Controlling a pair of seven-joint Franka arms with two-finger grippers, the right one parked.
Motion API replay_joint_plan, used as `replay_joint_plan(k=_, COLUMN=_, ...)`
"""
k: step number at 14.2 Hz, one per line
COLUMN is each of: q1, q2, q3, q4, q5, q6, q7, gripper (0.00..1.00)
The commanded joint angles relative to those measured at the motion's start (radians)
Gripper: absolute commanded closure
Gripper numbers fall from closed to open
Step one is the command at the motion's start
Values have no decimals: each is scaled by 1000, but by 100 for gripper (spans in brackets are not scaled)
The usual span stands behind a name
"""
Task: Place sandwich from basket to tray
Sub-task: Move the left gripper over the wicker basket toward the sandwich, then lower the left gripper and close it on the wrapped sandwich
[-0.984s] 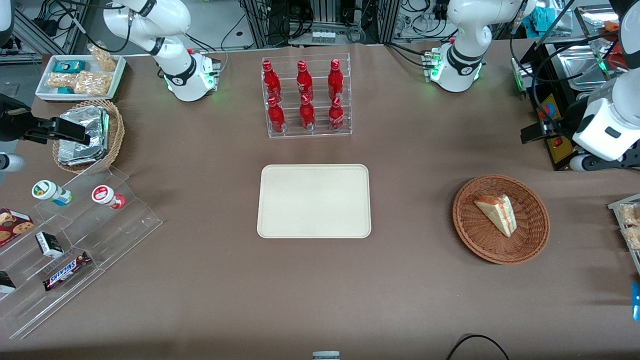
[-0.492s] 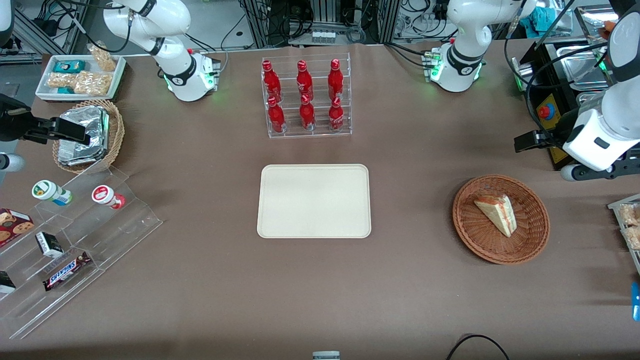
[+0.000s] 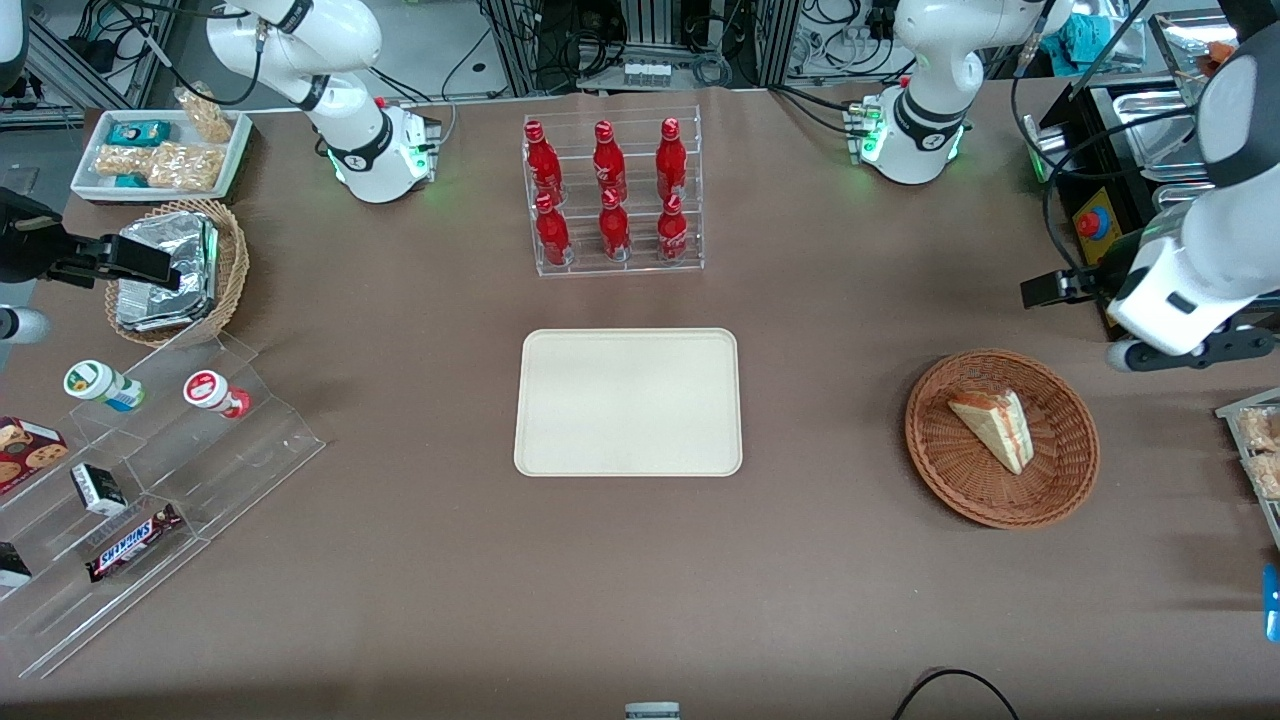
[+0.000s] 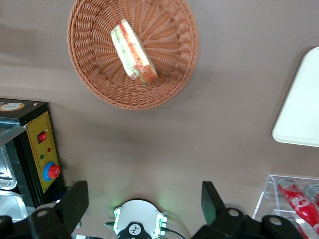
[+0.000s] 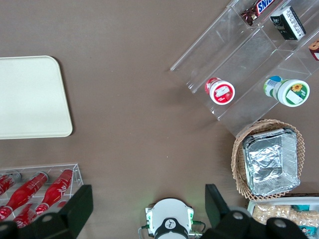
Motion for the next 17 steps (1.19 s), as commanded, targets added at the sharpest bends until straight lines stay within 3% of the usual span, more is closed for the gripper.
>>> replay_joint_plan(k=1, q1=-8, q2=-26, q3=7, q4=-141, q5=24, q6=138, q7=-6, gripper=0)
replay_joint_plan(k=7, q1=2, q2=-33, q3=13, q4=-363, q5=25, q6=419, q7=-60, gripper=0)
replay_joint_plan(k=13, q1=5, q2=-14, q3=96, q4=-599, q5=24, q6=808, q7=-63, gripper=0)
replay_joint_plan(k=17, q1=14, q2=67, q3=116, q4=-646, q5=22, q6=987, q7=-64, gripper=0)
